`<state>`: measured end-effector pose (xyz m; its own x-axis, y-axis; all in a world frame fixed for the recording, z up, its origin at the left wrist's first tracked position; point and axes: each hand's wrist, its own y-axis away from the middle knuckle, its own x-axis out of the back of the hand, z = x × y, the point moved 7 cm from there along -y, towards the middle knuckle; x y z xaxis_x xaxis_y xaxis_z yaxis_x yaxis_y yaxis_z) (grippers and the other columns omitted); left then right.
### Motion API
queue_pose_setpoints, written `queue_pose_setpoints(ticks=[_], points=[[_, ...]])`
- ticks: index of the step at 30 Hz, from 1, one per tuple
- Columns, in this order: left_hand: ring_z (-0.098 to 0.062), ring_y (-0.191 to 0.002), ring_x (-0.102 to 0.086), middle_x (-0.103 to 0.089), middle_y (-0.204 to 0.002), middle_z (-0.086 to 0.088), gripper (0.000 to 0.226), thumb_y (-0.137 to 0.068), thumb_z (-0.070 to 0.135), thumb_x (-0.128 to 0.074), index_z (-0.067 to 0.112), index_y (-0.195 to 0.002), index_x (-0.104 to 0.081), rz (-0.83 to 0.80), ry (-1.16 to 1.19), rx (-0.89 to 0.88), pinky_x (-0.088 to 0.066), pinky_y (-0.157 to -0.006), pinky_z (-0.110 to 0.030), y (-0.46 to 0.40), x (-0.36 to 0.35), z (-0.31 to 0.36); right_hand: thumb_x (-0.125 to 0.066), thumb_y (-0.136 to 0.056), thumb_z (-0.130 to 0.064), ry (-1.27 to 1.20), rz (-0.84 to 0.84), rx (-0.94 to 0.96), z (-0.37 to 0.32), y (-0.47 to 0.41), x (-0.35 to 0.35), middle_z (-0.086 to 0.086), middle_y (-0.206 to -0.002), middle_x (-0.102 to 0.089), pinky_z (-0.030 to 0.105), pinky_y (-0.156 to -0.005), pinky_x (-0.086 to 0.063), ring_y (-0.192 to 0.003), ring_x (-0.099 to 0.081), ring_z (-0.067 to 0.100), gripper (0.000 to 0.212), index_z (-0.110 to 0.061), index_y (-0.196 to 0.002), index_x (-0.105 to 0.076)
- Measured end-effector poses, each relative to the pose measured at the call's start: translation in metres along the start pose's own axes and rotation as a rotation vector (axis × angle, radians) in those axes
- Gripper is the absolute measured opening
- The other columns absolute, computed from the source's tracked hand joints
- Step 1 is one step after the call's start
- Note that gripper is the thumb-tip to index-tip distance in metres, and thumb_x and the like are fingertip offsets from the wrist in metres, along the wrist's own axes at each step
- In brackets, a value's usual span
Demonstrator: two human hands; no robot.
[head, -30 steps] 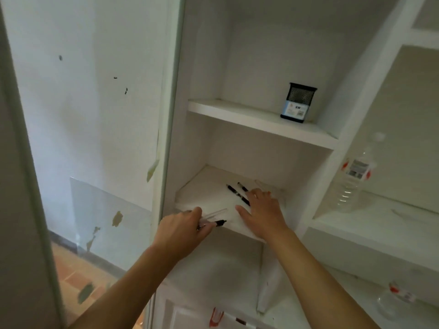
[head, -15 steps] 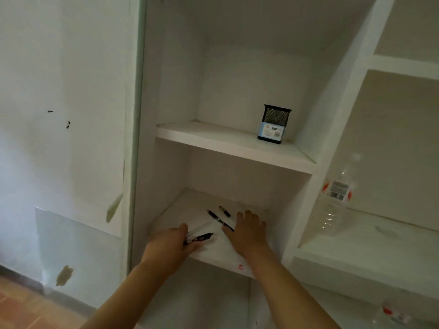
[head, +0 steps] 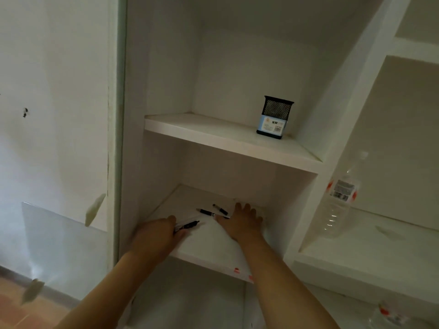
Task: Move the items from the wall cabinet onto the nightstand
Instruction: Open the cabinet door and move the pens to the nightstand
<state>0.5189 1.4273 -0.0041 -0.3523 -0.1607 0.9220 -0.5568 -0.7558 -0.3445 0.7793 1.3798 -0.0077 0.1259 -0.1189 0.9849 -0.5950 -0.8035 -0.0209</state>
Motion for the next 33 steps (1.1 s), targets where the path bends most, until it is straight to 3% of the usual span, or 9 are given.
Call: queue_pose_setpoints(ticks=[4,9,12,14,15,21,24,29,33], points=[[-0.021,-0.089,-0.068,-0.07,-0.099,0.001,0.043,-0.1,0.069,-0.031,0.028,-0.097,-0.043,0.036,-0.029,0.016,-0.037,-0.059,-0.034,-0.004,-0.002,-0.004,-0.033,-0.074,-0.099,-0.07,-0.062,-0.026,0.0,-0.013,-0.006,0.012,-0.172,-0.011,0.061,-0.123,-0.013,-0.156,-0.015,0.035,0.123,-0.023,-0.166,-0.006],[-0.021,-0.087,-0.068,-0.07,-0.097,0.0,0.043,-0.101,0.067,-0.031,0.027,-0.098,-0.046,0.062,-0.014,0.015,-0.037,-0.059,-0.034,-0.003,-0.001,-0.005,-0.032,-0.088,-0.087,-0.014,-0.019,0.081,-0.011,-0.018,-0.01,0.009,-0.155,-0.042,0.053,-0.114,-0.032,-0.139,-0.04,0.033,0.092,-0.025,-0.155,-0.044],[-0.021,-0.086,-0.068,-0.07,-0.096,0.001,0.043,-0.101,0.067,-0.032,0.027,-0.099,-0.047,0.079,-0.015,0.01,-0.035,-0.059,-0.034,-0.001,0.002,-0.004,-0.043,-0.098,-0.069,-0.113,0.072,0.164,-0.015,-0.01,-0.007,0.004,-0.118,-0.066,0.044,-0.096,-0.05,-0.11,-0.061,0.026,0.06,-0.021,-0.119,-0.071],[-0.022,-0.086,-0.068,-0.07,-0.096,0.0,0.042,-0.101,0.067,-0.033,0.027,-0.098,-0.046,0.081,-0.013,0.007,-0.035,-0.059,-0.034,0.0,0.003,-0.003,-0.053,-0.1,-0.051,-0.189,0.115,0.202,-0.015,-0.002,-0.004,0.001,-0.091,-0.068,0.04,-0.076,-0.057,-0.085,-0.066,0.022,0.04,-0.016,-0.09,-0.071],[-0.022,-0.086,-0.069,-0.07,-0.096,0.0,0.041,-0.101,0.067,-0.033,0.028,-0.097,-0.045,0.08,-0.005,0.009,-0.035,-0.059,-0.034,0.001,0.004,-0.002,-0.057,-0.099,-0.043,-0.21,0.129,0.225,-0.015,0.003,-0.002,0.0,-0.086,-0.067,0.041,-0.071,-0.058,-0.079,-0.065,0.021,0.033,-0.015,-0.086,-0.07],[-0.021,-0.084,-0.068,-0.069,-0.093,0.002,0.039,-0.1,0.067,-0.035,0.03,-0.095,-0.044,0.069,0.035,-0.006,-0.039,-0.06,-0.033,0.006,0.006,-0.004,-0.068,-0.095,-0.024,-0.302,0.171,0.306,-0.012,0.046,0.015,-0.005,-0.087,-0.064,0.031,-0.065,-0.047,-0.078,-0.06,0.015,0.006,-0.019,-0.097,-0.071],[-0.022,-0.087,-0.068,-0.069,-0.095,0.001,0.04,-0.099,0.068,-0.034,0.03,-0.095,-0.043,0.048,0.001,0.0,-0.046,-0.064,-0.034,0.011,0.005,-0.006,-0.069,-0.094,-0.026,-0.307,0.13,0.322,-0.01,0.062,0.015,-0.005,-0.094,-0.065,0.028,-0.068,-0.046,-0.082,-0.06,0.013,0.01,-0.022,-0.103,-0.07],[-0.019,-0.069,-0.06,-0.053,-0.073,0.005,0.038,-0.1,0.066,-0.037,0.03,-0.092,-0.045,0.089,0.012,0.029,-0.038,-0.057,-0.032,0.038,0.013,-0.006,-0.067,-0.096,-0.027,-0.267,0.045,0.384,-0.013,0.085,0.017,-0.004,-0.107,-0.062,0.028,-0.079,-0.047,-0.095,-0.059,0.014,0.019,-0.023,-0.115,-0.07],[-0.013,-0.06,-0.054,-0.055,-0.07,0.007,0.044,-0.097,0.072,-0.034,0.031,-0.09,-0.047,0.089,0.003,0.05,-0.045,-0.055,-0.03,0.064,0.009,-0.011,-0.068,-0.096,-0.027,-0.265,0.023,0.428,-0.013,0.096,0.016,-0.009,-0.107,-0.06,0.027,-0.083,-0.047,-0.095,-0.057,0.011,0.02,-0.026,-0.116,-0.071]])
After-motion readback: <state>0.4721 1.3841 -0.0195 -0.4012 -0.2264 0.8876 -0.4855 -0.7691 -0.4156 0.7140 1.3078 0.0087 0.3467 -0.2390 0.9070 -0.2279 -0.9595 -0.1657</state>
